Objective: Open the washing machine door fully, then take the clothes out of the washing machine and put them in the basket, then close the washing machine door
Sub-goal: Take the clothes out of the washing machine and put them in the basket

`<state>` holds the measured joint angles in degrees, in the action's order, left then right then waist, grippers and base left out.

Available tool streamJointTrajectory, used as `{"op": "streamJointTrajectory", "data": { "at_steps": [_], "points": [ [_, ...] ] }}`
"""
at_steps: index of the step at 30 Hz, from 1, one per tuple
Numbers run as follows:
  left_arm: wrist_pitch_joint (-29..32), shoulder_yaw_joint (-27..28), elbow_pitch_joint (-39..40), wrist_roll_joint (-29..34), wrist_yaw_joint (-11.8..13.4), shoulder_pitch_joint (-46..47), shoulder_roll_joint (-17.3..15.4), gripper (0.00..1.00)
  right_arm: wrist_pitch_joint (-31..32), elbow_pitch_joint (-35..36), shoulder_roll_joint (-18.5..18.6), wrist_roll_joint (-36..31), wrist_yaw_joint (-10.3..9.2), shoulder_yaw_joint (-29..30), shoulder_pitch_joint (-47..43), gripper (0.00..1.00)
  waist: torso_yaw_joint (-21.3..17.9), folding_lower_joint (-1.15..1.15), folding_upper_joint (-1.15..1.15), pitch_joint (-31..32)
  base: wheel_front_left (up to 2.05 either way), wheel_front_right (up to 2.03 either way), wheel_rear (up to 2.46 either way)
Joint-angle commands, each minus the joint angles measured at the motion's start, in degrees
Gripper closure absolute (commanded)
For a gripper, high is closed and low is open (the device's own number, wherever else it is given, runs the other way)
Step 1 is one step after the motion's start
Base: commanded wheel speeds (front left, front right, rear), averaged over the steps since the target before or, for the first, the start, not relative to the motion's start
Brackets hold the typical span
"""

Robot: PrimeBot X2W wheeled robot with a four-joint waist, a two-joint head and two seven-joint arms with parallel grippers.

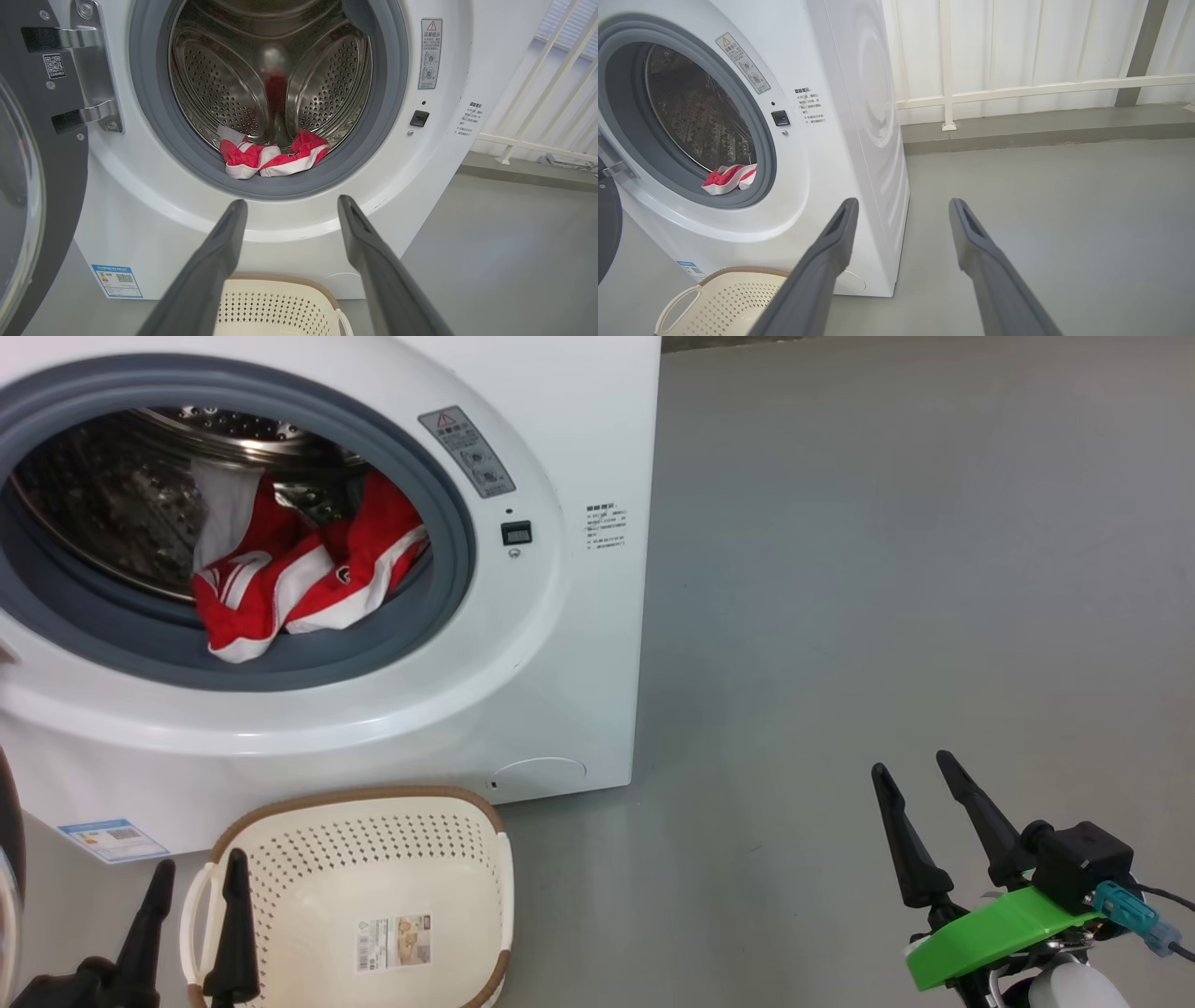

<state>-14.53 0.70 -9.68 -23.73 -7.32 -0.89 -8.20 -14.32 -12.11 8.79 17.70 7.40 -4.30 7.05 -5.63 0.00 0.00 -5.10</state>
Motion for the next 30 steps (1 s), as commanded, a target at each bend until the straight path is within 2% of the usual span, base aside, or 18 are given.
{"op": "streamJointTrajectory", "data": {
  "at_steps": [1,7,12,22,30],
  "points": [
    [-0.5,1.9,1.0,0.1,-0.2,1.9,-1.2,0.00,-0.7,1.3,0.1,-0.5,0.09,-1.2,1.7,0.00,0.0,0.00,0.00,-0.1,0.00,0.00,0.00],
    [-0.5,1.1,-1.4,0.1,-0.2,2.8,-1.6,0.00,-0.7,1.4,-0.2,-0.6,0.09,-1.3,1.8,0.00,0.1,0.00,0.00,-0.8,0.00,0.00,0.00],
    [-0.5,-0.6,-5.5,0.5,-0.2,7.2,-3.0,0.00,-0.7,1.5,-0.8,-0.8,0.09,-1.5,2.2,0.00,0.1,0.00,0.00,-2.1,0.00,0.00,0.00],
    [-0.3,-5.0,-18.5,1.7,-0.2,23.5,-8.1,0.00,-0.7,1.9,-2.5,-1.4,0.09,-2.5,4.1,0.00,-1.1,0.00,0.00,-5.6,0.00,0.00,0.00],
    [4.2,-6.6,-29.5,4.1,0.4,36.1,-11.4,0.00,-0.7,1.9,-3.7,-1.4,0.09,-3.6,4.9,0.00,-3.1,0.00,0.00,-7.4,0.00,0.00,0.00]
  ]
}}
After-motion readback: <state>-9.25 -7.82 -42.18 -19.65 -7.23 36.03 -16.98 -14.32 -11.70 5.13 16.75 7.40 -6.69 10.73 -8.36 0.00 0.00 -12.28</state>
